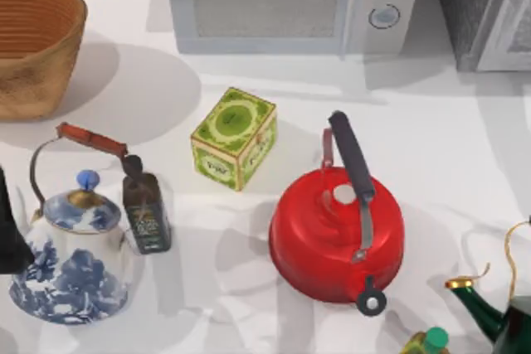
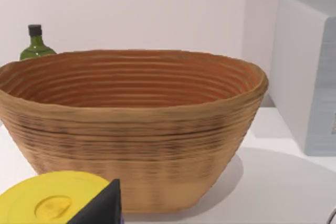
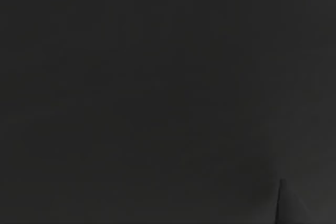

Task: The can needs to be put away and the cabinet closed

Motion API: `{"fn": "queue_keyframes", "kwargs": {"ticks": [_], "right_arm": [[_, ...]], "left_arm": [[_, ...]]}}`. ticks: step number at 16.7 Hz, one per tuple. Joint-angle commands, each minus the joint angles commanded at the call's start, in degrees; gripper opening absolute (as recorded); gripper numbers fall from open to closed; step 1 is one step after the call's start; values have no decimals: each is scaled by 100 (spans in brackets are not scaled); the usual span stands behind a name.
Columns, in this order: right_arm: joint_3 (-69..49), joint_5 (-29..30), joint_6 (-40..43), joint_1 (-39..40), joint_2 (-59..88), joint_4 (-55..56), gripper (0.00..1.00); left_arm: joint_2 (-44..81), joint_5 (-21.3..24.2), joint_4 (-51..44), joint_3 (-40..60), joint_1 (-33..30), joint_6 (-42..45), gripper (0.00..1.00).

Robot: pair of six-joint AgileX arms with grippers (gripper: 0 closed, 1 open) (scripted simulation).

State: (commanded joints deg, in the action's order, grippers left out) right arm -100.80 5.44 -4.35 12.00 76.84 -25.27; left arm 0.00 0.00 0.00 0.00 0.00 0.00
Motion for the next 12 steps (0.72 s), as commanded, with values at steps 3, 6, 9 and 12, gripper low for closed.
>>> {"fn": "queue_keyframes", "kwargs": {"ticks": [3, 6, 9, 12], "right_arm": [[105, 1100, 139, 778, -128, -5, 100], [187, 1820, 267, 1224, -229, -2, 100], [213, 2025, 314, 1333, -264, 0, 100], [213, 2025, 314, 1333, -264, 0, 100]], "left_arm": [[0, 0, 0, 0, 0, 0, 100], [0, 0, 0, 0, 0, 0, 100], [0, 0, 0, 0, 0, 0, 100], [0, 0, 0, 0, 0, 0, 100]]}}
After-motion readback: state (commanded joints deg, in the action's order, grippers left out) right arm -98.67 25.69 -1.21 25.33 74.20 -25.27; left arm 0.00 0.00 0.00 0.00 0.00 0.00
